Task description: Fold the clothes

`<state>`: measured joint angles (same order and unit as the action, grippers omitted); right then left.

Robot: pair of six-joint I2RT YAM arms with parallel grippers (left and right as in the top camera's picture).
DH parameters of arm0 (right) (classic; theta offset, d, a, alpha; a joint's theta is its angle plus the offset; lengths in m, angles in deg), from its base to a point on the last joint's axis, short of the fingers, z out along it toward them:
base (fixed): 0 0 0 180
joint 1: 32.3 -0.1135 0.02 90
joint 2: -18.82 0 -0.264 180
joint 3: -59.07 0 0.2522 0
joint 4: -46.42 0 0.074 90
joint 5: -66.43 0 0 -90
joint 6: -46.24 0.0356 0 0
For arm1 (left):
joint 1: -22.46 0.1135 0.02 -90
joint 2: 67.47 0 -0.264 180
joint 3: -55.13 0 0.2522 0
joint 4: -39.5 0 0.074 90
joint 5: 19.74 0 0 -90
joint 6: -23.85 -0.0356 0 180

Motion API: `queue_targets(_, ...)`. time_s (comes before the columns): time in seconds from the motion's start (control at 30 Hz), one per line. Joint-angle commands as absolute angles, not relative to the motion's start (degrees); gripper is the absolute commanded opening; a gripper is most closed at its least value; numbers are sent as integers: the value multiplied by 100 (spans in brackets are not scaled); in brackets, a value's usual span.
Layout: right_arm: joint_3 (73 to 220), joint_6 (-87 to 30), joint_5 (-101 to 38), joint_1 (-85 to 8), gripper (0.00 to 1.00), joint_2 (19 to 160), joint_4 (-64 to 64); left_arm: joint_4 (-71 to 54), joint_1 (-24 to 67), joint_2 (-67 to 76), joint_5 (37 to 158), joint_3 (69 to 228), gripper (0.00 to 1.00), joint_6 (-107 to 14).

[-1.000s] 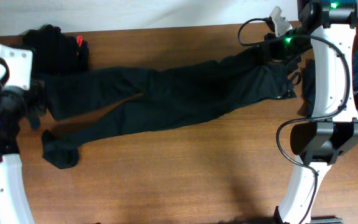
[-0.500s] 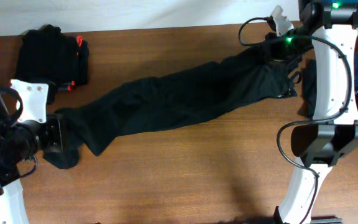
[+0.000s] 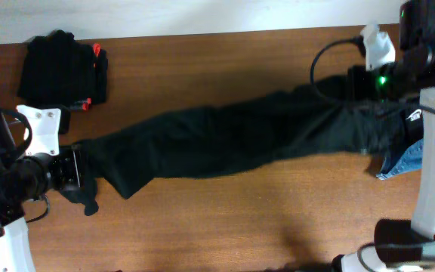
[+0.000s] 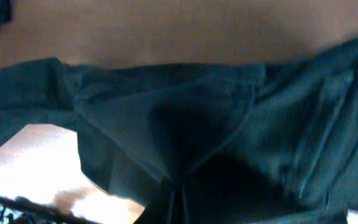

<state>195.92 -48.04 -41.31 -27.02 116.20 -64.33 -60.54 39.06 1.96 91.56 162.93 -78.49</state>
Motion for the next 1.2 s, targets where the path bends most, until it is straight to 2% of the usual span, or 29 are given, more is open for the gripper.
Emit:
queue_targets(0.0,18927,-4753,-4078,-2691,4,11402,-6468,-5998,3895,172,9300,15933,1,-7729)
queue_targets(0.23,17869,-4753,-4082,-2691,4,11150,-6468,-5770,3895,152,9302,14901,1,-7731)
queue_targets(0.5,17133,-4718,-4080,-2691,4,10333,-6468,-5768,3895,-536,9322,14871,1,-7486)
queue_targets(0.73,17023,-4179,-4080,-2702,4,9271,-6468,-5823,3895,-1409,9322,15006,0,-7150)
queue_targets(0.9,17080,-4130,-4082,-2702,4,8469,-6468,-6118,3895,-1463,9320,15974,0,-7130)
queue_targets(1.17,17900,-3960,-4087,-2705,4,7868,-6468,-7095,3895,-696,9215,18737,0,-7019)
